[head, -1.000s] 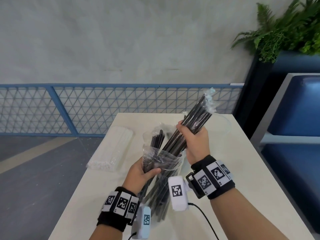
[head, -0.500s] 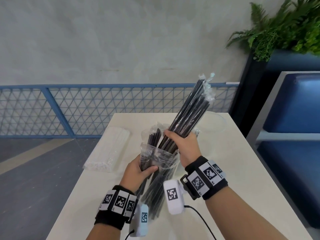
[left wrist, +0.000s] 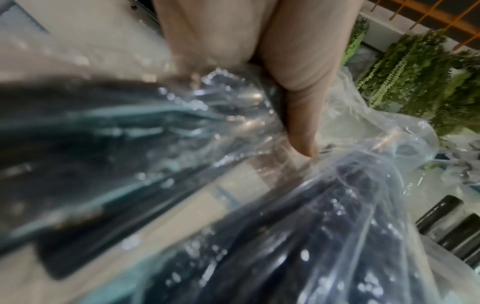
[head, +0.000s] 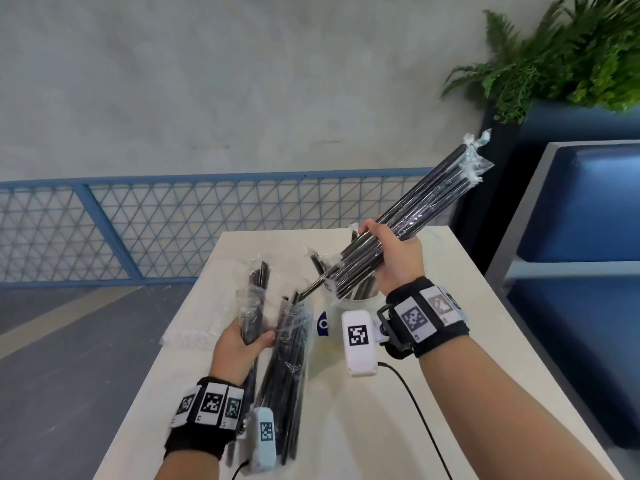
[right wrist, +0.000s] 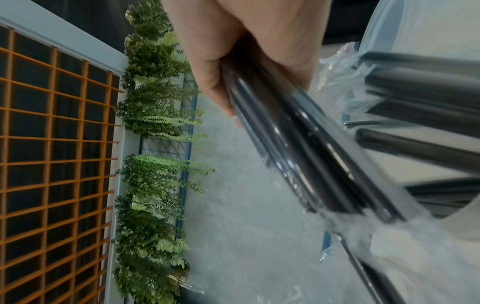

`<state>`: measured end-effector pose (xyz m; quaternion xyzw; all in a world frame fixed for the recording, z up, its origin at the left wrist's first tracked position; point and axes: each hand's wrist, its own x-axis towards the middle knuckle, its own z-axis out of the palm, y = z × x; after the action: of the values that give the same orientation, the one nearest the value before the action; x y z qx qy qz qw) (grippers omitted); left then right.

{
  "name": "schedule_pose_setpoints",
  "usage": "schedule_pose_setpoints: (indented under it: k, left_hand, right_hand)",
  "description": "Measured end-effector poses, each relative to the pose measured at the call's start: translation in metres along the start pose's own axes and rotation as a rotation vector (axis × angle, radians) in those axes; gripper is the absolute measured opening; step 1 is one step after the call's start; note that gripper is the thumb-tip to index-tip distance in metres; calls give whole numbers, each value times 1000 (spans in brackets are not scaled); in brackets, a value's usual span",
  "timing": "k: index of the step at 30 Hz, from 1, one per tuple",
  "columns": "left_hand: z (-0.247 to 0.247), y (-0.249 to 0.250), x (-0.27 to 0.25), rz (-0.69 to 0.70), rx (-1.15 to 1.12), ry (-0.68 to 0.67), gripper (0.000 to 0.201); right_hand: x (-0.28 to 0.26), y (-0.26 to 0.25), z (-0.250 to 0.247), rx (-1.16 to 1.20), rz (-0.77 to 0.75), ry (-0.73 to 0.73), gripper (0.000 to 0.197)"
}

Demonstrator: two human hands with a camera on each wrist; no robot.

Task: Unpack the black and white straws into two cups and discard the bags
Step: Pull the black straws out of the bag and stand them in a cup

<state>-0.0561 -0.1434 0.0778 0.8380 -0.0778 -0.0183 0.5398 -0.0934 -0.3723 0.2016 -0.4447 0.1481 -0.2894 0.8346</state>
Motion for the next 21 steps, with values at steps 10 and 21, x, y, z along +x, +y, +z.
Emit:
schedule_pose_setpoints:
  k: [10, 21]
  left_hand:
    - [-5, 2, 3, -24, -23, 125, 25]
    - [22, 22, 5, 76, -139, 94, 16]
  right_hand:
    - [13, -21, -10, -169, -253, 110, 25]
    - [10, 17, -5, -603, -321, -46, 22]
